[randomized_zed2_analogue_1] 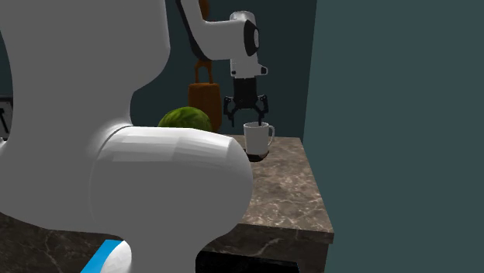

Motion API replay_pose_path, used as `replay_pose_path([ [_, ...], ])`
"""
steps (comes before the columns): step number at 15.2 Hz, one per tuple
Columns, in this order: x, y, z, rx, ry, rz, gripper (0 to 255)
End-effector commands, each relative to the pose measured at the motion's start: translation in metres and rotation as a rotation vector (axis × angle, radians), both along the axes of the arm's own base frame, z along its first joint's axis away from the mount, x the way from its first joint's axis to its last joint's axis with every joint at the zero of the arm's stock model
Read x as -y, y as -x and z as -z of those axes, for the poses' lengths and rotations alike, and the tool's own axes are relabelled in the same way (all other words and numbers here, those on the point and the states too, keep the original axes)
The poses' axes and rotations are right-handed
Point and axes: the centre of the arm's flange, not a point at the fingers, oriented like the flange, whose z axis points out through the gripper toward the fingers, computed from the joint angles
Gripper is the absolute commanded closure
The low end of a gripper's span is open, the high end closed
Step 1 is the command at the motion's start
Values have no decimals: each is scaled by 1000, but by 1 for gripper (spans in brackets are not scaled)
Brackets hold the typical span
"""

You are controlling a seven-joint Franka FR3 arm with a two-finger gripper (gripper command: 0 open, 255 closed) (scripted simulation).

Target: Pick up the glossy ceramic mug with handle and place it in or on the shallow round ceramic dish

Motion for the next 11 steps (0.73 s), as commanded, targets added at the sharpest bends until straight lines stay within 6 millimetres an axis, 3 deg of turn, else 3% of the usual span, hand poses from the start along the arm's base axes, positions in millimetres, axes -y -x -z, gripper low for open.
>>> replay_pose_path([
  [1,0,-1,-20,0,0,0,0],
  [3,-1,-1,-43,0,0,0,0],
  [11,-1,-1,-43,0,0,0,0],
])
